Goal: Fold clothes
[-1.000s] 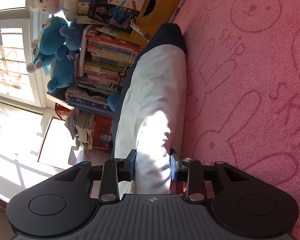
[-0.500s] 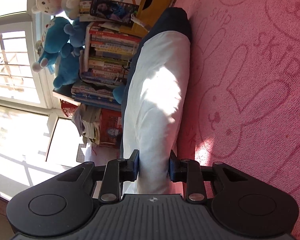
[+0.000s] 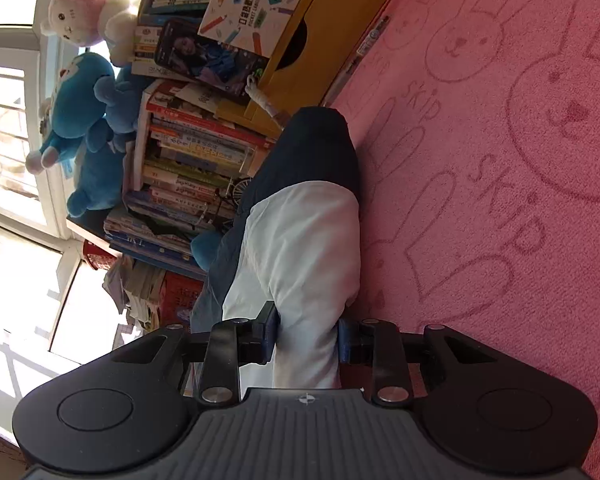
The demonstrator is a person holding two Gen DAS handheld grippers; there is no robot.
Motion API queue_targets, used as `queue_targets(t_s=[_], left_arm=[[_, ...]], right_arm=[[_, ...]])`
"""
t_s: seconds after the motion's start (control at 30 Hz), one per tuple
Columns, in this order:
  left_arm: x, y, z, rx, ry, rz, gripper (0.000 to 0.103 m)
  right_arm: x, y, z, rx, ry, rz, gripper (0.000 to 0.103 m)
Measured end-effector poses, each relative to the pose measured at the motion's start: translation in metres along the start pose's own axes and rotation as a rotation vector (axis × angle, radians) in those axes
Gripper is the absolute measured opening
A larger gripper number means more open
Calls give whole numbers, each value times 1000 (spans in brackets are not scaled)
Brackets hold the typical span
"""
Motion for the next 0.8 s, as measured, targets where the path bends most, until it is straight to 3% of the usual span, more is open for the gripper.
queue_targets(t_s=[0.27,0.5,0.6,0.67,0.8], left_arm=[[1,-4,-3,30,-19,-1,4],[1,-5,-4,51,-14,-1,4],[0,-5,-5,57,-13,-8,4],[0,-5,-5,59,-11,-14,4],[-2,-6,-7,66,-10,-17,4]], right_arm=[[14,-32,-43,69,-4,56,41],[22,-68,-76,-32,61,109,44],[18,-89,-90,-79,80,87,35],[10,-103,-100,-91,85,54,18],[9,-122,-115,-114,137,94,12]])
Point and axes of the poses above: each gripper's, at about its wrist camera, not at the fingertips, and z roughly against the way its jaws point, x to its left, y to its underside, the point moved 3 cm from there along -z, roughly the way its jaws point, and after that the axes turned 3 degrees about y, right-handed, at the moved point
